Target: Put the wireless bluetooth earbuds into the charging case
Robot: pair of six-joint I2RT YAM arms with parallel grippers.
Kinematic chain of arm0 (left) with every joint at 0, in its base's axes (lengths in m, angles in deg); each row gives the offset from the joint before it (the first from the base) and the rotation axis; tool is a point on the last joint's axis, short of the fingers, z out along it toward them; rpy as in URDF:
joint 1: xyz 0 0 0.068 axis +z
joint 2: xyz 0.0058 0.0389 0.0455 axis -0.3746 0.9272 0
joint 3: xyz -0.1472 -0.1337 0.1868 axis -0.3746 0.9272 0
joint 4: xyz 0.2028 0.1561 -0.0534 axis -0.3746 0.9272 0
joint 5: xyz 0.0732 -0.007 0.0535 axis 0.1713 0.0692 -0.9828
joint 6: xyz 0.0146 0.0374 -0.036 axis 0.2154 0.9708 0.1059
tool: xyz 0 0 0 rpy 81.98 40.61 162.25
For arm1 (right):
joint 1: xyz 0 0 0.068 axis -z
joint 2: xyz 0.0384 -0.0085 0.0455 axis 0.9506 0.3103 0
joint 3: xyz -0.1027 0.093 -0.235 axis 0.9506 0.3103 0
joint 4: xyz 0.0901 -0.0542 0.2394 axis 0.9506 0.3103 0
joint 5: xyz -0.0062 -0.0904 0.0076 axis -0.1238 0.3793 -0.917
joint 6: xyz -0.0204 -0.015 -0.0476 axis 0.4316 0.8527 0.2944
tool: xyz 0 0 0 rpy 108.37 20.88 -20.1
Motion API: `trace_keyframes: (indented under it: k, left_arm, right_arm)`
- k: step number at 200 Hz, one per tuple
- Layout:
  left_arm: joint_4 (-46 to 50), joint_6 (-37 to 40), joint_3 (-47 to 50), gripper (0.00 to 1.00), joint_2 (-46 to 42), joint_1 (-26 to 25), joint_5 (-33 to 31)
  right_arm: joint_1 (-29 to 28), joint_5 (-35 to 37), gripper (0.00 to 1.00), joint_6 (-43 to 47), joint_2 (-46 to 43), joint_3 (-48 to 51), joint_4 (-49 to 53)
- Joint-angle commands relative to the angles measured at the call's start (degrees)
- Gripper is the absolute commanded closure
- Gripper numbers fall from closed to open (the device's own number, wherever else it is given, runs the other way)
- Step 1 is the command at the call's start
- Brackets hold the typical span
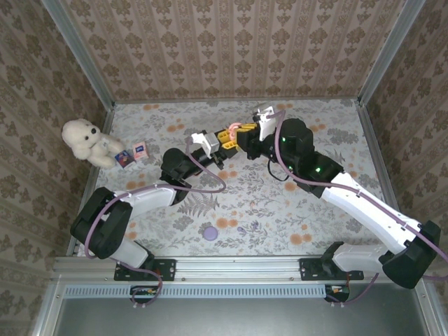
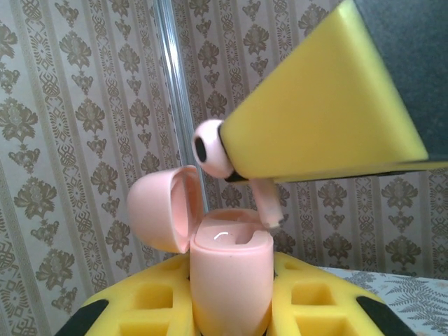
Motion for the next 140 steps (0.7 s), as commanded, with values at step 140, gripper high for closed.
trace_keyframes:
  k: [140]
  left_arm:
    - [0.85,-1.78,-2.13,1.0,-0.19,-1.0,1.18]
  right_arm:
    - [1.36,-0.54,0.83,-1.81,-1.8,4.06,-4.59]
